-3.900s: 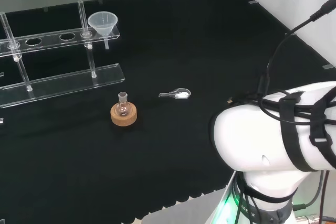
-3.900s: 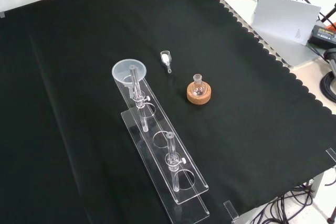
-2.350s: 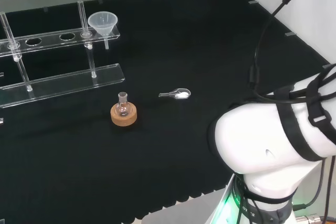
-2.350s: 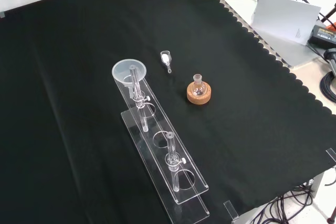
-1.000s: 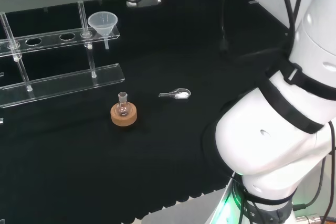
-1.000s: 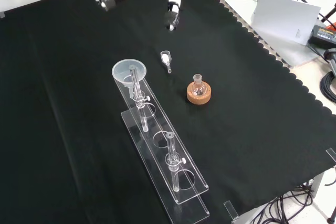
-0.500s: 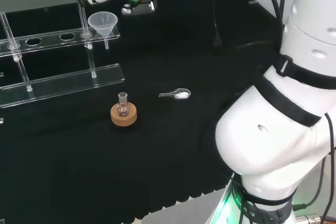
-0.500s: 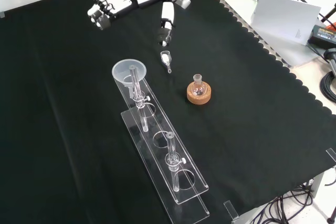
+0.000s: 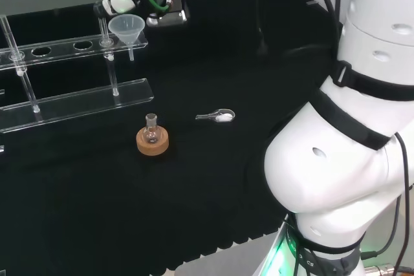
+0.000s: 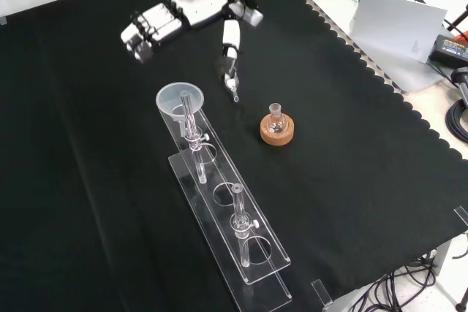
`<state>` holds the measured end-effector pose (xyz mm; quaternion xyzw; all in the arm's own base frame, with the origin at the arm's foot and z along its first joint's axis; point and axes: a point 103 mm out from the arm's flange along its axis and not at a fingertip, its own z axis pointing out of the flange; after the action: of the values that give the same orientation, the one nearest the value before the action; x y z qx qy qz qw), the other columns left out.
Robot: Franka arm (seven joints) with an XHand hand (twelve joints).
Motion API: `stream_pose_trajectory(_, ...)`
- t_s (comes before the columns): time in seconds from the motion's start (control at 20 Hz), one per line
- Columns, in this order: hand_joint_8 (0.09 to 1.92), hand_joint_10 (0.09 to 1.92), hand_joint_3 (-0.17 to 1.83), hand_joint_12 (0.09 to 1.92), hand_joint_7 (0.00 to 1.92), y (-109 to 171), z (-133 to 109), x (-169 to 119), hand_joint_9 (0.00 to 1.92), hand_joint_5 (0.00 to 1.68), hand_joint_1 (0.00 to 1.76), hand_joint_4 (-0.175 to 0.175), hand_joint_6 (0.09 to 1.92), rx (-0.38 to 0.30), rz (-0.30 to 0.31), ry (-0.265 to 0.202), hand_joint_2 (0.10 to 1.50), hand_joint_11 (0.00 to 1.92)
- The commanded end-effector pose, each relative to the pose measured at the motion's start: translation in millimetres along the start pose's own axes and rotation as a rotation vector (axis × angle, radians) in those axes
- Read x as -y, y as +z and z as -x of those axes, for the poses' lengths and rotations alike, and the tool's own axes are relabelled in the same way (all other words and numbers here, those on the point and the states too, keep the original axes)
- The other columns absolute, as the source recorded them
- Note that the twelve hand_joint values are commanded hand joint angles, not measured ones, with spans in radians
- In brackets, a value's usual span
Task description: Pick up the funnel from the transparent funnel stand.
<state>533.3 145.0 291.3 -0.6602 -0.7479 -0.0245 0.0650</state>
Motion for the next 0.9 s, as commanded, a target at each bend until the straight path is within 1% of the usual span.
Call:
stream_pose_trajectory(0.05, 0.09, 0.09, 0.01, 0.09, 0.0, 20.8, 10.5, -9.1, 0.0, 0.0, 0.39, 0.026, 0.09, 0.022, -0.039, 0.031, 0.68, 0.0)
stream_pose_trajectory(0.4, 0.09, 0.09, 0.01, 0.09, 0.02, 30.3, 13.7, -11.0, 0.0, 0.0, 0.39, 0.023, 0.09, 0.024, -0.051, 0.039, 0.68, 0.0)
stream_pose_trajectory(0.55, 0.09, 0.09, 0.01, 0.09, 0.05, 33.0, 12.5, -13.0, 0.0, 0.0, 0.39, 0.016, 0.09, 0.021, -0.049, 0.038, 0.69, 0.0)
stream_pose_trajectory(0.9, 0.09, 0.09, 0.01, 0.09, 0.06, 41.3, 4.6, -17.8, 0.0, 0.0, 0.4, 0.012, 0.09, 0.018, -0.066, 0.036, 0.69, 0.0)
